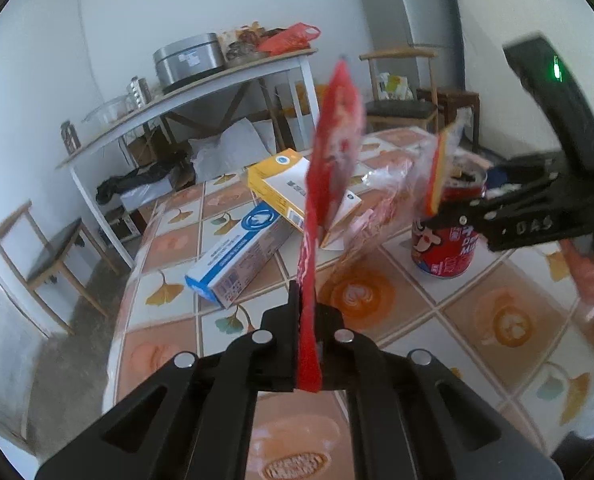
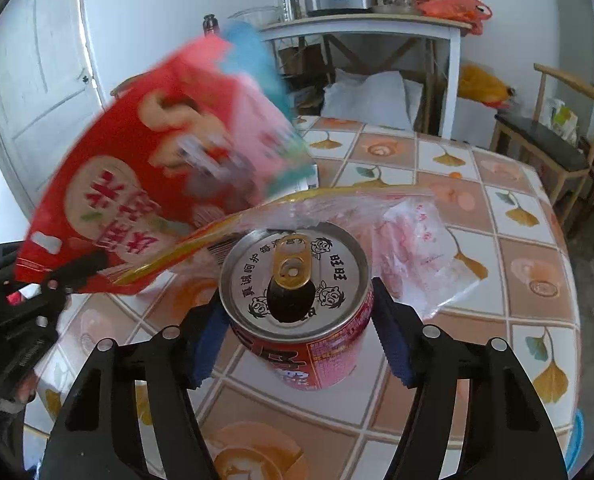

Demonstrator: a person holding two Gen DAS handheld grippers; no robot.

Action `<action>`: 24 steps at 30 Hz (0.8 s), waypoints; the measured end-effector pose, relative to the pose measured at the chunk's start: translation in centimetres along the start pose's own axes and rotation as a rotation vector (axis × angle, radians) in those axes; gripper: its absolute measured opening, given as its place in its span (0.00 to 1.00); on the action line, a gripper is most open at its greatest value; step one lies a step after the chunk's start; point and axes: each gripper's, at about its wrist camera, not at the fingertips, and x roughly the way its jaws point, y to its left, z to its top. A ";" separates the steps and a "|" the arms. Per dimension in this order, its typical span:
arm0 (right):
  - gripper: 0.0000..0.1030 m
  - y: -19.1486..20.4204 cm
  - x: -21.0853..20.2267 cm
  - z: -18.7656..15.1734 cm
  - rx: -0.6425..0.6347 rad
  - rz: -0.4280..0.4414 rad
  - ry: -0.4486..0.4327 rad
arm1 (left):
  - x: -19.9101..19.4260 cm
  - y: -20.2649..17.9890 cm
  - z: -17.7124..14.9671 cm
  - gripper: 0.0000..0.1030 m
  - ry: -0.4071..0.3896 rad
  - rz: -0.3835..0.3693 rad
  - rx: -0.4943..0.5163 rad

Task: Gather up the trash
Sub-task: 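Grasp the red Drink Milk can with the right gripper while the left grasps the red snack bag, then carry the can and snack bag toward the blue wastebasket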

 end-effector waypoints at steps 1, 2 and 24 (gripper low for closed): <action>0.62 0.0 -0.3 -0.3 0.008 0.001 -0.002 | -0.5 0.3 -0.1 0.02 -0.002 -0.013 -0.024; 0.62 -0.1 -0.6 -0.5 0.016 0.000 -0.003 | -1.0 0.7 -0.2 0.02 -0.007 -0.032 -0.059; 0.61 -3.0 -8.7 -6.8 0.228 -0.058 0.011 | -10.0 3.3 -2.9 0.01 -0.082 -0.164 -0.372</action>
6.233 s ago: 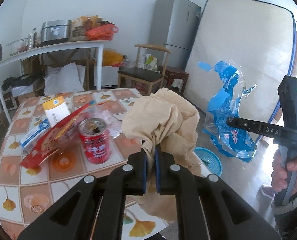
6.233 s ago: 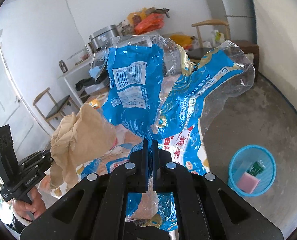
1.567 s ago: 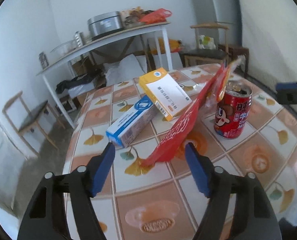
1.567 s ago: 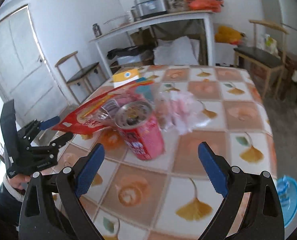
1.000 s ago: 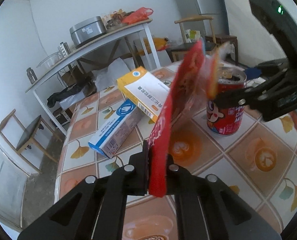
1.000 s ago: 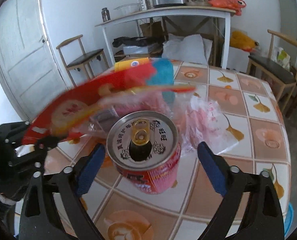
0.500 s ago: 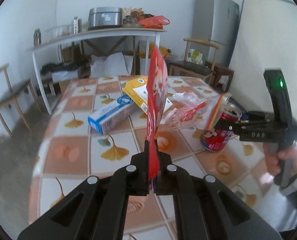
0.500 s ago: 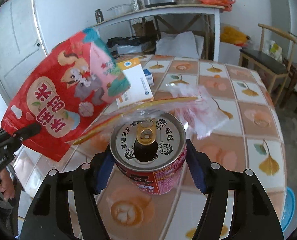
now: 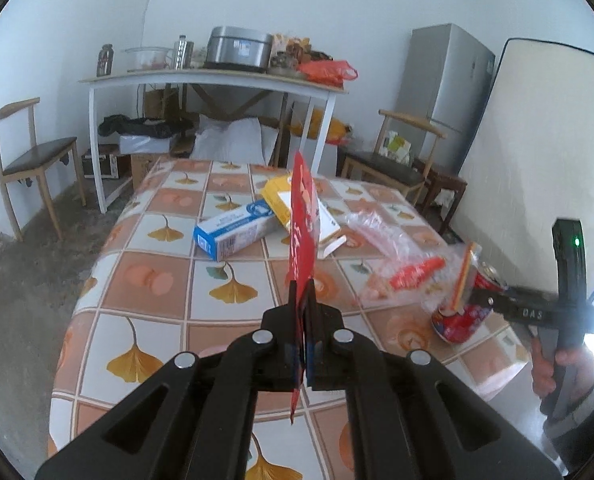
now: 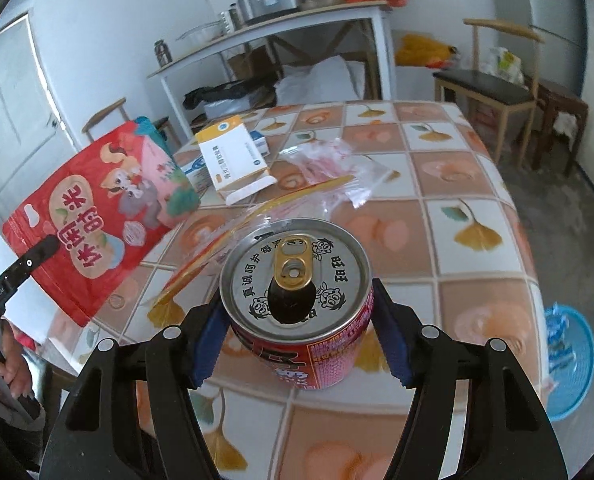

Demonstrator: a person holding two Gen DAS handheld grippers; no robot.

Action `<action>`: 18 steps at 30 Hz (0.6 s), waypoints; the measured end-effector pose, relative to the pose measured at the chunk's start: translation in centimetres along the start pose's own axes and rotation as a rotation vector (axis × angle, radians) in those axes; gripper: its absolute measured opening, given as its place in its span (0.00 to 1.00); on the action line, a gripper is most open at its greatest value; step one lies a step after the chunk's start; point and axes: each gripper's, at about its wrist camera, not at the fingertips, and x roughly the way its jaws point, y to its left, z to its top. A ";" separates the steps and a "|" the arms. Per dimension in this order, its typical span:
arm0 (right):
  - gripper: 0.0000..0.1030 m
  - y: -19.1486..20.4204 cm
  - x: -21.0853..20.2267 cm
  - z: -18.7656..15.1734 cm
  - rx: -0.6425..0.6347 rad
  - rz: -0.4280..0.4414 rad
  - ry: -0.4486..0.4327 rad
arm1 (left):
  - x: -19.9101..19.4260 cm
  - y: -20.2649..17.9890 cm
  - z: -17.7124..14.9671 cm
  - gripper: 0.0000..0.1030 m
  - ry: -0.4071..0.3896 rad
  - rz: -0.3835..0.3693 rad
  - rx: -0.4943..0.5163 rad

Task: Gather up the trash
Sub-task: 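Carry the can and snack bag toward the blue wastebasket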

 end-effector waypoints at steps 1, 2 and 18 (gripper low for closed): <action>0.61 -0.2 -0.4 -0.2 0.009 0.001 0.000 | -0.3 0.0 0.1 0.01 -0.008 -0.001 -0.003; 0.61 -0.4 -0.6 -0.5 0.017 0.002 0.004 | -0.4 -0.1 0.2 0.01 -0.013 -0.003 -0.005; 0.61 -2.6 1.6 -3.6 0.445 0.606 0.305 | -1.5 -1.3 0.4 0.01 -0.036 -0.005 0.015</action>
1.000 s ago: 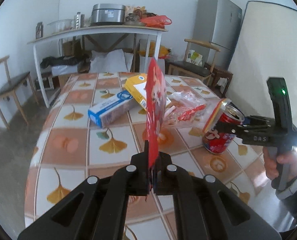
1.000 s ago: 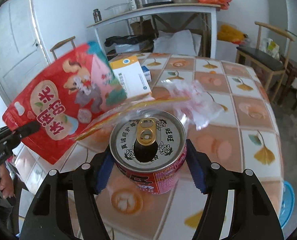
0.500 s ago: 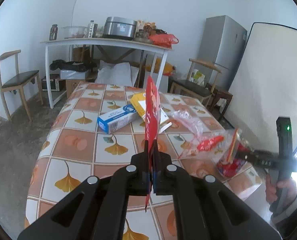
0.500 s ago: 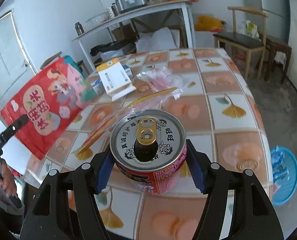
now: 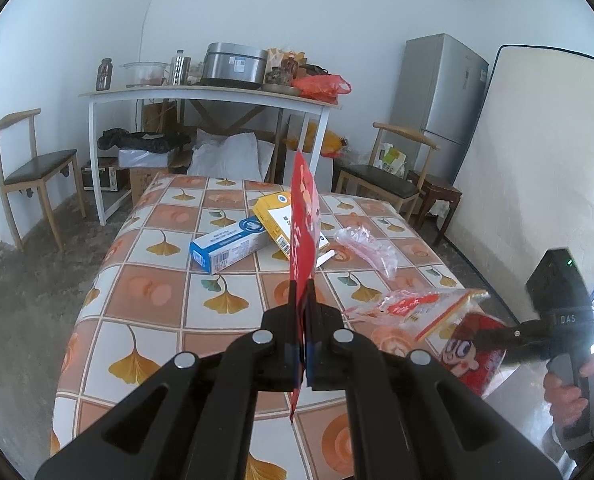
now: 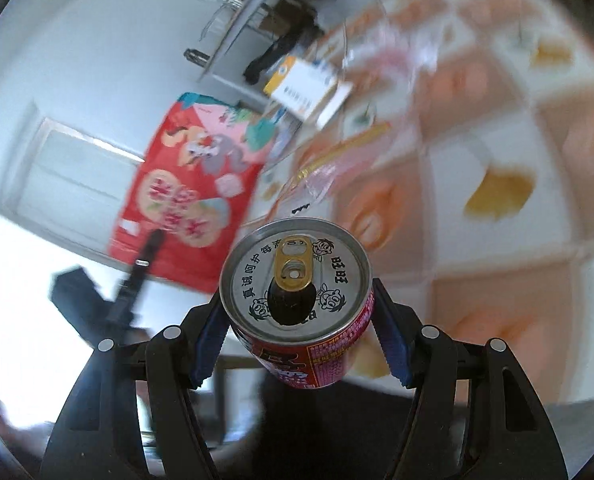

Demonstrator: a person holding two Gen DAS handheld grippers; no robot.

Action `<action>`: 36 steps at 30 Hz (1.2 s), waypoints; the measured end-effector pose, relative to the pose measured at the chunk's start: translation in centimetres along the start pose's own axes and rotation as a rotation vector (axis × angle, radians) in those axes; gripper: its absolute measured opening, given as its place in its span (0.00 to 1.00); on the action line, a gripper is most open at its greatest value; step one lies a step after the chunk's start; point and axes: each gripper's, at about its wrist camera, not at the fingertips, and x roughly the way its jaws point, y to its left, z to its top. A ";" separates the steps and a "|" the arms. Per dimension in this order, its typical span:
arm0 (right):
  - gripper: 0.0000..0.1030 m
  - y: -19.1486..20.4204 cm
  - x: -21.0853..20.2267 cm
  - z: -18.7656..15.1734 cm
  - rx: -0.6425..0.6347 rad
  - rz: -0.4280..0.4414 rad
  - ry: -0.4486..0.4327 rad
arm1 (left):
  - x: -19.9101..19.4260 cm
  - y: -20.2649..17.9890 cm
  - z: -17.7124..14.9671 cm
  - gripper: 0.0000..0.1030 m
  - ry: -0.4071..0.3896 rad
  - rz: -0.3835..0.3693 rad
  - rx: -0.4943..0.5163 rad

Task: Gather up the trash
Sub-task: 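Carry the can and snack bag toward the blue wastebasket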

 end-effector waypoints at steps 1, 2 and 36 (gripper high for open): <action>0.61 -0.6 0.6 -0.2 0.051 0.063 0.026 | 0.0 0.0 0.0 0.01 0.003 0.001 0.002; 0.61 -0.7 0.9 -0.5 0.078 0.101 0.042 | 0.0 -0.1 0.0 0.01 0.005 0.002 0.005; 0.61 5.0 -9.6 2.6 -0.157 -0.174 -0.360 | -1.3 -4.5 2.9 0.01 -0.090 -0.094 0.075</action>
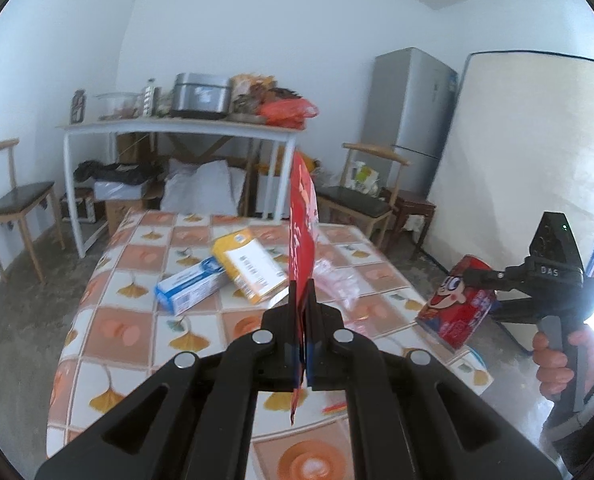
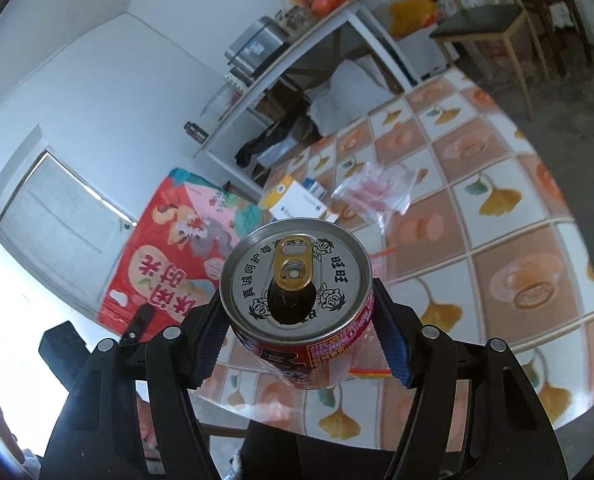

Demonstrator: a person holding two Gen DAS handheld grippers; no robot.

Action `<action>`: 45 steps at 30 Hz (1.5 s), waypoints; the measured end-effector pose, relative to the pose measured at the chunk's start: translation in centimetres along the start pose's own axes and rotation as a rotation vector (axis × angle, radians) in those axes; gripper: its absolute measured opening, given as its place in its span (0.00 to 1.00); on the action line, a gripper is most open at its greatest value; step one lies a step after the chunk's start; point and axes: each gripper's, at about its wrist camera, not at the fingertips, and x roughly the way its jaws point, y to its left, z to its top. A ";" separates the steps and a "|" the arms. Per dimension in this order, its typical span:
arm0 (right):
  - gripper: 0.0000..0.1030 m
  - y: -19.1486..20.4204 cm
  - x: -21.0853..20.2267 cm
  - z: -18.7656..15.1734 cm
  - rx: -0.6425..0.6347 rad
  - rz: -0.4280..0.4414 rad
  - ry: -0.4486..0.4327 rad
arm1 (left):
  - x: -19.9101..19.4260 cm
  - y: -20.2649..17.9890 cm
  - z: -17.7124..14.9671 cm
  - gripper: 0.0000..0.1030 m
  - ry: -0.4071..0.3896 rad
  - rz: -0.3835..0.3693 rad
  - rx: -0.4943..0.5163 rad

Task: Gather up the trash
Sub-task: 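Carry the can and snack bag toward the blue wastebasket, then open both grippers over the wastebasket to drop can and snack bag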

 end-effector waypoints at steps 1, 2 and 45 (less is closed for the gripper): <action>0.61 0.0 -0.5 0.1 -0.005 -0.007 -0.010 | 0.1 -0.5 0.3 0.01 -0.002 -0.010 0.010; 0.61 -0.1 -1.0 0.1 -0.007 -0.012 -0.021 | 0.4 -1.3 0.6 0.01 -0.003 -0.028 0.025; 0.61 -29.0 -20.7 -4.4 0.527 -0.567 -0.394 | 34.9 -38.9 -7.5 0.02 0.839 -0.578 0.102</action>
